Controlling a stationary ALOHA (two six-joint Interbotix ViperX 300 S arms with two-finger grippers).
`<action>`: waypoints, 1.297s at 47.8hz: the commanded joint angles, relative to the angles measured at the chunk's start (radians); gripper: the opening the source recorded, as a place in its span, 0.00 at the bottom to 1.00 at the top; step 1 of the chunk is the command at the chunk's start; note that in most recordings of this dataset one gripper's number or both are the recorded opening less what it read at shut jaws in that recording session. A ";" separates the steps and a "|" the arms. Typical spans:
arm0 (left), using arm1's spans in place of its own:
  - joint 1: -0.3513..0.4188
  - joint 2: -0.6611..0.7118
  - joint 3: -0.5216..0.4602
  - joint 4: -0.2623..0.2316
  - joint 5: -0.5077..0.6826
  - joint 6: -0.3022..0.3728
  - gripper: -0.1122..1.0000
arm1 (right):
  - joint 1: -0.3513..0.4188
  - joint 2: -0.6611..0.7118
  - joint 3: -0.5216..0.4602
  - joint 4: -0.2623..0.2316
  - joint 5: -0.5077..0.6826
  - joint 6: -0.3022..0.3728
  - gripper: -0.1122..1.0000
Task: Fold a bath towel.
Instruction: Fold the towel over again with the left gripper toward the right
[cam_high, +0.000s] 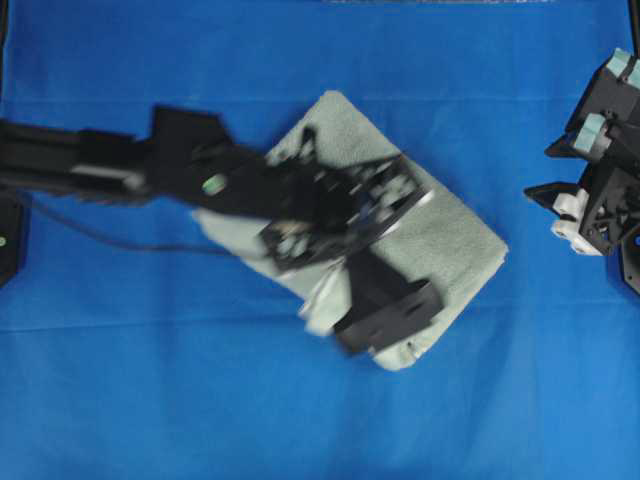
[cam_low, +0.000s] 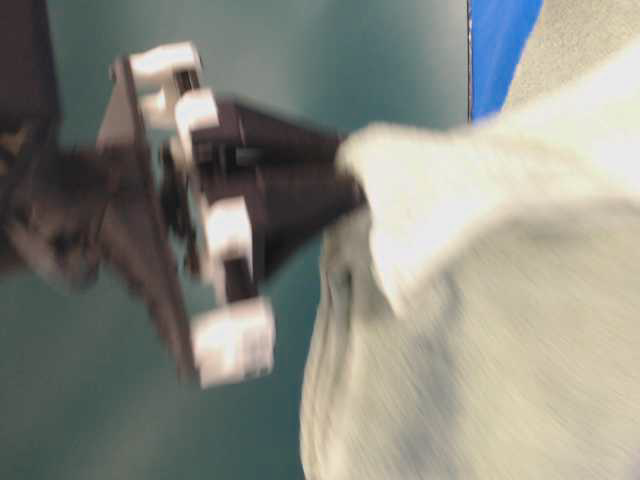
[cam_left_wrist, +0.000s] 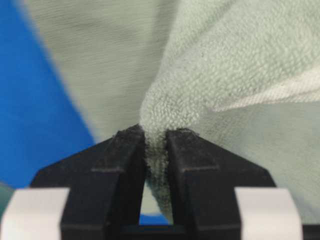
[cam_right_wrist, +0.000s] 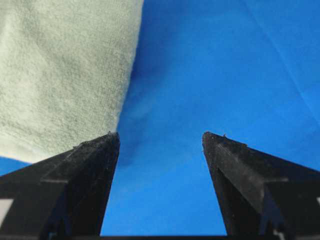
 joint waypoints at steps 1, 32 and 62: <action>0.040 0.051 -0.101 0.002 -0.021 0.069 0.19 | 0.003 -0.002 -0.006 -0.006 -0.005 -0.002 0.69; 0.127 0.150 -0.048 -0.219 -0.314 0.103 0.19 | 0.005 -0.006 0.023 -0.037 -0.020 0.006 0.69; 0.167 0.089 0.098 -0.209 -0.601 -0.614 0.88 | 0.003 -0.006 0.021 -0.037 -0.034 0.011 0.69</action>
